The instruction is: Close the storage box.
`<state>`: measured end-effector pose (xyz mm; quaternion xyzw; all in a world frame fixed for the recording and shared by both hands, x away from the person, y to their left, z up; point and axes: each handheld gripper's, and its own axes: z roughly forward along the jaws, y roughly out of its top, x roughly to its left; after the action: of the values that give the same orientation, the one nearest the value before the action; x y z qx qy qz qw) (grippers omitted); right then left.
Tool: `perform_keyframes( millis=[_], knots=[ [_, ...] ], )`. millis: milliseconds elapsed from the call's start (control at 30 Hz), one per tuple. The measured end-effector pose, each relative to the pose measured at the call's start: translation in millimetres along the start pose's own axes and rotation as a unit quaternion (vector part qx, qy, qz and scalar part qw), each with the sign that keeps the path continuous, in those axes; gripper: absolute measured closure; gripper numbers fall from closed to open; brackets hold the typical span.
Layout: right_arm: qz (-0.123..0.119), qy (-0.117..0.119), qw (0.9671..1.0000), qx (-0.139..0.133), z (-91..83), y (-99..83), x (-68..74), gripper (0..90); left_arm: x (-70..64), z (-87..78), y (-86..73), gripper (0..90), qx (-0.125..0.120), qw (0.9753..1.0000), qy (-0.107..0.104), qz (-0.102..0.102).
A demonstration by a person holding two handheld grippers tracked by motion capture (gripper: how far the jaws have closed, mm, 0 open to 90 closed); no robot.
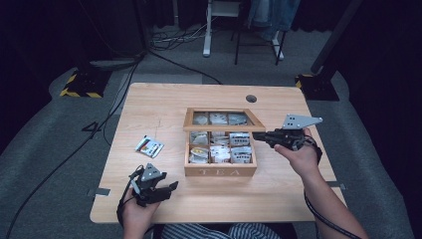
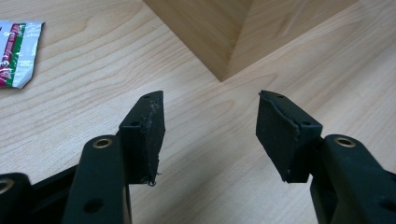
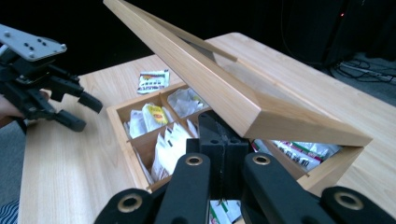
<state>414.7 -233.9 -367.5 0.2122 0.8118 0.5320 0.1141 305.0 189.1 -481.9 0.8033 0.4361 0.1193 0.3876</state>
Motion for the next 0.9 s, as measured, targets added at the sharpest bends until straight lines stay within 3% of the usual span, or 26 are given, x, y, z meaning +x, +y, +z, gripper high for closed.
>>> perform_keyframes(
  millis=[300,533,900],
  knots=[
    [-0.001,0.011,0.9993,0.035,0.6,-4.6,3.5,90.0,2.0,10.8,-3.3,42.8,0.021,0.9997,0.002,-0.009],
    [0.024,0.021,0.9976,0.062,-1.8,-5.1,3.8,90.0,5.1,14.4,-5.0,42.5,0.034,0.9992,0.017,-0.009],
    [0.047,0.029,0.9905,0.126,0.8,-10.1,2.7,89.6,5.9,15.4,-5.9,41.8,0.026,0.9995,0.015,-0.009]
  ],
)
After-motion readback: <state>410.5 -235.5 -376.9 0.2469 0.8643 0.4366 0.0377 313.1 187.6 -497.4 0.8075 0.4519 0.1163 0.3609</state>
